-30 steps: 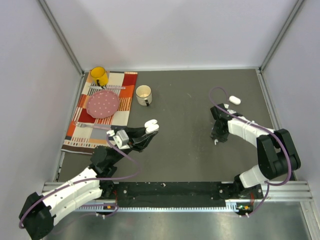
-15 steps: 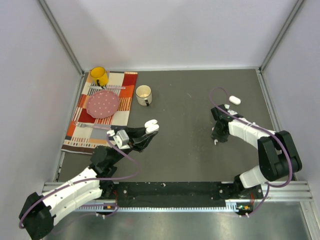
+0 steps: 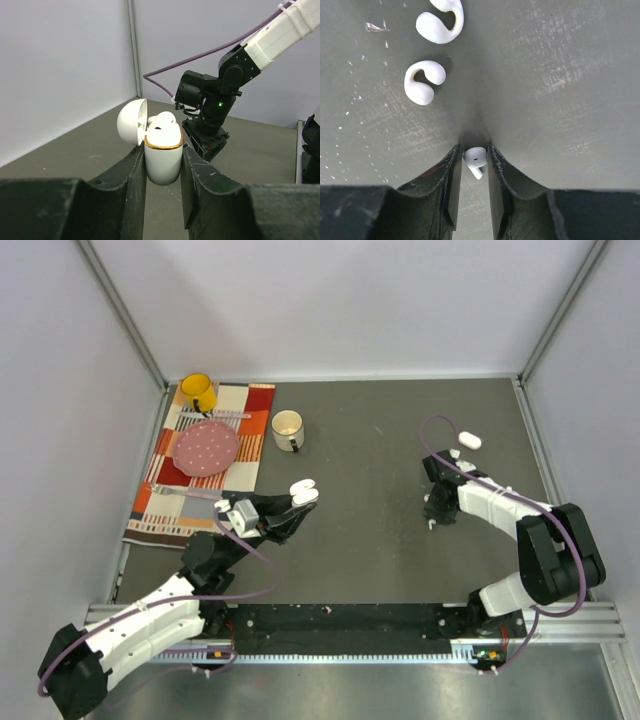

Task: Insert the wireless bluetooth earbuds into the charging case
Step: Pick up the left earbud from the center of the board.

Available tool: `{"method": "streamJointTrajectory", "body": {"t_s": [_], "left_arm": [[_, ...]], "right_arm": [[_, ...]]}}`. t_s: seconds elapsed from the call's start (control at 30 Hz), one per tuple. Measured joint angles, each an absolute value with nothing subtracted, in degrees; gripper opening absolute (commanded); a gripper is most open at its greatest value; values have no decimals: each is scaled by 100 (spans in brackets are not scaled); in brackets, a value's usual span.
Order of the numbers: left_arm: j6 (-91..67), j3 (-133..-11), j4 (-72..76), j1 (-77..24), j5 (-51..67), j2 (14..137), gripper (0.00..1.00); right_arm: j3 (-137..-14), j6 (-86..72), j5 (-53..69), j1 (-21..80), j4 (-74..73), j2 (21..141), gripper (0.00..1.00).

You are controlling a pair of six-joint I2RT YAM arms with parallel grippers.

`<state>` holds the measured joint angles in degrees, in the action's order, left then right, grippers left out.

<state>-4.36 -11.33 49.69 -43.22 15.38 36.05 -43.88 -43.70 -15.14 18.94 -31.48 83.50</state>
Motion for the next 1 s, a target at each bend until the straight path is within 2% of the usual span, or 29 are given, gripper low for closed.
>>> {"method": "streamJointTrajectory", "body": {"t_s": [0.03,0.07,0.23,0.27,0.3,0.77,0.87,1.0], "left_arm": [[-438,-1133,4969,-4322,1538,3616,0],[-438,-1133,4967,-4322,1540,3629,0],[-440,-1133,4965,-4322,1551,3660,0],[-440,-1133,4965,-4322,1551,3660,0],[-440,-1133,4965,-4322,1551,3660,0],[-443,-1133,4965,-4322,1551,3660,0],[-451,-1133,4965,-4322,1551,3660,0],[-462,-1133,4965,-4322,1555,3662,0]], "right_arm": [[-4388,-4370,-1514,1894,-3148,8350,24],[-4388,-4370,-1518,1894,-3151,8350,16],[-4381,-4370,-1529,1894,-3155,8335,15],[-4379,-4370,-1527,1894,-3153,8335,5],[-4379,-4370,-1527,1894,-3153,8333,0],[-4150,-4250,-1356,1894,-3055,7966,0],[-4021,-4171,-1286,1894,-2904,7583,0],[-3516,-4174,-1188,1894,-2324,6506,0]]}}
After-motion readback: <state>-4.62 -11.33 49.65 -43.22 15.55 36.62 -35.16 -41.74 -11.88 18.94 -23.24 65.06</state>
